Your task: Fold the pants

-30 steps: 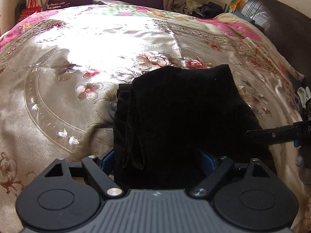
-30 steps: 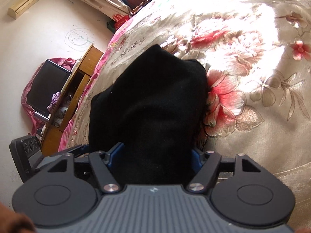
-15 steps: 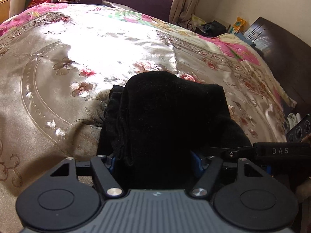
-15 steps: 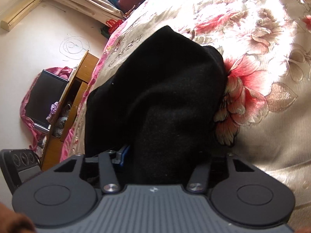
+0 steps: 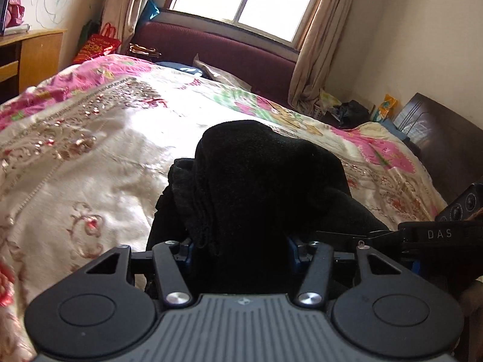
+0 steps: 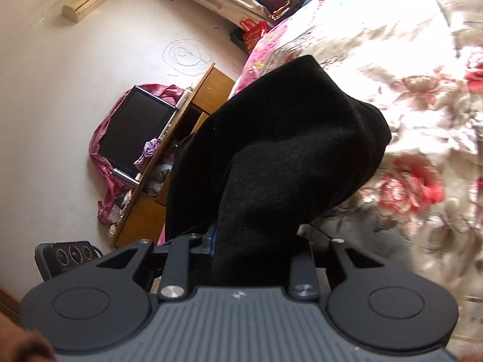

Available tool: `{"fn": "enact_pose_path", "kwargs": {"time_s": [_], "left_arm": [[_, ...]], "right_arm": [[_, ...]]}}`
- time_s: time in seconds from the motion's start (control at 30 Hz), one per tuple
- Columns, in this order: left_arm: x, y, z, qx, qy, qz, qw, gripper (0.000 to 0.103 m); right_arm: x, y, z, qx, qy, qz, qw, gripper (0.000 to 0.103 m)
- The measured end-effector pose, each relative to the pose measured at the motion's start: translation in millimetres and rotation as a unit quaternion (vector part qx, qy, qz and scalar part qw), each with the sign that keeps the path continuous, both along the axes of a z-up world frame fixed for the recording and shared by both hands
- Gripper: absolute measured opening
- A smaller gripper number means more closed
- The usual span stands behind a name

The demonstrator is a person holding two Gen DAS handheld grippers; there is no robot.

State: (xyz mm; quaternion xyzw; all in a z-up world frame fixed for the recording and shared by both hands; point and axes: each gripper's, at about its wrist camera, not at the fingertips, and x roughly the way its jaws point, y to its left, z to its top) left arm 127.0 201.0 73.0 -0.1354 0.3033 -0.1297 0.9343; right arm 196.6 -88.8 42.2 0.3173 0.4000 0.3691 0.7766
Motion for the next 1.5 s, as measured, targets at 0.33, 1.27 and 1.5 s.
{"fn": "enact_pose_path", "kwargs": {"time_s": [0.33, 1.27, 1.5], "left_arm": [[52.2, 110.3, -69.6, 0.096, 0.102, 0.021, 0.9899, 0.073], [99.9, 86.0, -68.2, 0.256, 0.020, -0.041, 0.9655, 0.103], [89.4, 89.5, -58.5, 0.229, 0.015, -0.024, 0.9730, 0.103]], "right_arm": [[23.4, 142.8, -51.5, -0.076, 0.067, -0.010, 0.995, 0.033], [-54.0, 129.8, 9.0, -0.261, -0.113, -0.098, 0.954, 0.043], [10.6, 175.5, 3.3, -0.261, -0.177, -0.092, 0.945, 0.041]]}}
